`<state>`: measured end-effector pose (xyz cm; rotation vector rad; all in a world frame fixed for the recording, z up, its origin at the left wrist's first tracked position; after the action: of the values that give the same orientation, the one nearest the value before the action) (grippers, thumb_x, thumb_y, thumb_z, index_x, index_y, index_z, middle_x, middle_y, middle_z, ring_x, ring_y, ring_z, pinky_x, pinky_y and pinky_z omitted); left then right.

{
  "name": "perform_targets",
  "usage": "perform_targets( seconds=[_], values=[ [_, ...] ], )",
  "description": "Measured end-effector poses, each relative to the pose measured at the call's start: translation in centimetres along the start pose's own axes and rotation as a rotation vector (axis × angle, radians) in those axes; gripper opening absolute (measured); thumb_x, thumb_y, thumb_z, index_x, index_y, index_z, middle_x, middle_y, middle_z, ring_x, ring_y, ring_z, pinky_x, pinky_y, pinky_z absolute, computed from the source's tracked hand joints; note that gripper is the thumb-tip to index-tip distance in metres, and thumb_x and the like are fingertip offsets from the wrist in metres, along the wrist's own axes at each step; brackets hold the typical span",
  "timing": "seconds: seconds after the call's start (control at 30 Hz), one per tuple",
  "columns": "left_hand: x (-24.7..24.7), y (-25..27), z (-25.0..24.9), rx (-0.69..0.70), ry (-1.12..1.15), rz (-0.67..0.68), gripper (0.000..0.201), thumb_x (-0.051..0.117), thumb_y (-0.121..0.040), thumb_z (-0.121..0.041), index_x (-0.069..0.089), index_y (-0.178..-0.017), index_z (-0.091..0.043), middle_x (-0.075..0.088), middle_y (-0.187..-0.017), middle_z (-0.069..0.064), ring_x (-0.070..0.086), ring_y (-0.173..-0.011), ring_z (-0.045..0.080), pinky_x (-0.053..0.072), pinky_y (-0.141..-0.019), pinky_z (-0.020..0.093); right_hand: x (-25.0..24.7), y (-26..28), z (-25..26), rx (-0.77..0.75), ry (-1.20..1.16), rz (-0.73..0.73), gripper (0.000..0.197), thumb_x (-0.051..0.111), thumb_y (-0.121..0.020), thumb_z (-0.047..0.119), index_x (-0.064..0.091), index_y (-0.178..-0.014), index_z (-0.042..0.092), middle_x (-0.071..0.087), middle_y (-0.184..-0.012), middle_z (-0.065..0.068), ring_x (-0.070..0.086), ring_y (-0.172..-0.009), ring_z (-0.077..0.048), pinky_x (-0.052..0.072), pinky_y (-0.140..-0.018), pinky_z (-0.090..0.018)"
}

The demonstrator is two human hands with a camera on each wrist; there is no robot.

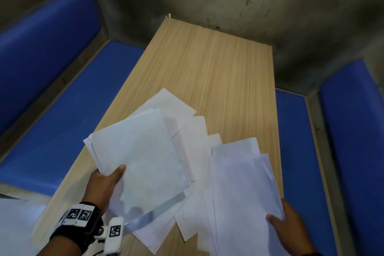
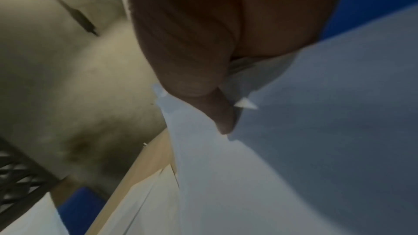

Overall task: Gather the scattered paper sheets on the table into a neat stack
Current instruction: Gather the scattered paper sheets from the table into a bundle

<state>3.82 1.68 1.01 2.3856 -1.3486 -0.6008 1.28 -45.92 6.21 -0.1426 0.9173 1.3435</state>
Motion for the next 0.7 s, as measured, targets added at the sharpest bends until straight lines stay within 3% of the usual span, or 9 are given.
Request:
perform_targets(
  seconds=[0.13, 0.23, 0.33, 0.4, 0.5, 0.57, 0.63, 0.7],
  values=[
    [0.8, -0.4, -0.9, 0.014, 0.025, 0.022, 0.037, 0.073, -0.088, -0.021, 0.066, -0.115, 0.003, 0.072, -0.105, 0.019, 0.067, -0.092, 0.035, 0.051, -0.075, 0.038, -3.2, 0.3, 1.0, -0.057, 0.131, -0.013, 0.030, 0.067, -0.082, -0.002, 0.062, -0.095, 0.024, 0.069, -0.090, -0.009, 0.062, -0.089, -0.026, 0.045, -0.078, -0.033],
    [1.3, -0.4, -1.8, 0.028, 0.033, 0.024, 0.035, 0.072, -0.089, -0.019, 0.065, -0.115, 0.004, 0.071, -0.104, 0.018, 0.065, -0.087, 0.032, 0.049, -0.072, 0.035, -6.0, 0.5, 1.9, -0.049, 0.161, 0.011, 0.027, 0.070, -0.081, 0.005, 0.070, -0.091, 0.030, 0.075, -0.084, 0.002, 0.066, -0.084, -0.020, 0.052, -0.073, -0.035],
    [1.7, -0.5, -2.3, 0.037, 0.029, 0.014, 0.035, 0.072, -0.088, -0.020, 0.065, -0.114, 0.003, 0.071, -0.103, 0.019, 0.066, -0.091, 0.034, 0.049, -0.072, 0.035, -8.9, 0.8, 3.5, -0.093, 0.085, -0.022, 0.039, 0.077, -0.074, -0.001, 0.070, -0.083, 0.037, 0.074, -0.078, 0.024, 0.063, -0.069, 0.005, 0.048, -0.061, -0.009],
    [2.0, -0.8, -2.3, 0.033, 0.040, 0.010, 0.037, 0.072, -0.088, -0.021, 0.065, -0.114, 0.004, 0.071, -0.104, 0.020, 0.067, -0.093, 0.036, 0.049, -0.075, 0.037, -10.2, 1.1, 4.9, -0.111, -0.024, -0.052, 0.032, 0.078, -0.070, -0.008, 0.071, -0.077, 0.022, 0.073, -0.067, 0.019, 0.060, -0.055, 0.013, 0.045, -0.052, -0.003],
    [3.0, -0.7, -2.3, 0.016, 0.059, 0.054, 0.035, 0.072, -0.088, -0.020, 0.066, -0.114, 0.002, 0.073, -0.103, 0.020, 0.068, -0.088, 0.034, 0.051, -0.071, 0.036, -10.5, 0.9, 5.9, -0.126, -0.180, -0.073, 0.022, 0.077, -0.068, -0.010, 0.071, -0.069, 0.011, 0.077, -0.072, -0.006, 0.061, -0.051, 0.007, 0.048, -0.049, -0.008],
    [4.3, 0.0, -2.2, -0.016, 0.083, 0.124, 0.028, 0.071, -0.089, -0.016, 0.068, -0.112, -0.002, 0.075, -0.103, 0.019, 0.071, -0.086, 0.033, 0.055, -0.072, 0.037, -9.3, 0.4, 6.3, -0.123, -0.257, -0.030, 0.020, 0.074, -0.071, -0.011, 0.070, -0.076, 0.009, 0.076, -0.084, -0.016, 0.064, -0.054, 0.002, 0.051, -0.050, -0.011],
    [6.0, 0.9, -1.9, -0.063, 0.123, 0.226, 0.027, 0.072, -0.088, -0.012, 0.068, -0.113, -0.002, 0.076, -0.104, 0.019, 0.074, -0.088, 0.034, 0.058, -0.079, 0.043, -6.7, -0.1, 6.9, -0.122, -0.333, 0.055, 0.023, 0.072, -0.072, -0.009, 0.069, -0.084, 0.010, 0.075, -0.092, -0.007, 0.067, -0.059, 0.002, 0.053, -0.055, -0.011],
    [7.6, 2.5, -2.0, -0.109, 0.175, 0.346, 0.042, 0.079, -0.081, -0.018, 0.067, -0.117, 0.000, 0.077, -0.104, 0.017, 0.074, -0.095, 0.034, 0.057, -0.085, 0.044, -3.5, -0.6, 7.0, -0.105, -0.420, 0.123, 0.034, 0.086, -0.061, 0.015, 0.069, -0.090, 0.009, 0.076, -0.095, -0.003, 0.072, -0.070, -0.004, 0.057, -0.063, -0.016]
  ],
)
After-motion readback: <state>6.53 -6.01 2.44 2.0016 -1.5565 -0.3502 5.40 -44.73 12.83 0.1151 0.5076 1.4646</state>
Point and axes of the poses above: each hand's wrist, its own y-axis away from the middle knuckle, its own x-axis out of the palm, z = x × y, the point moved 1 cm from there along -y, towards the middle knuckle
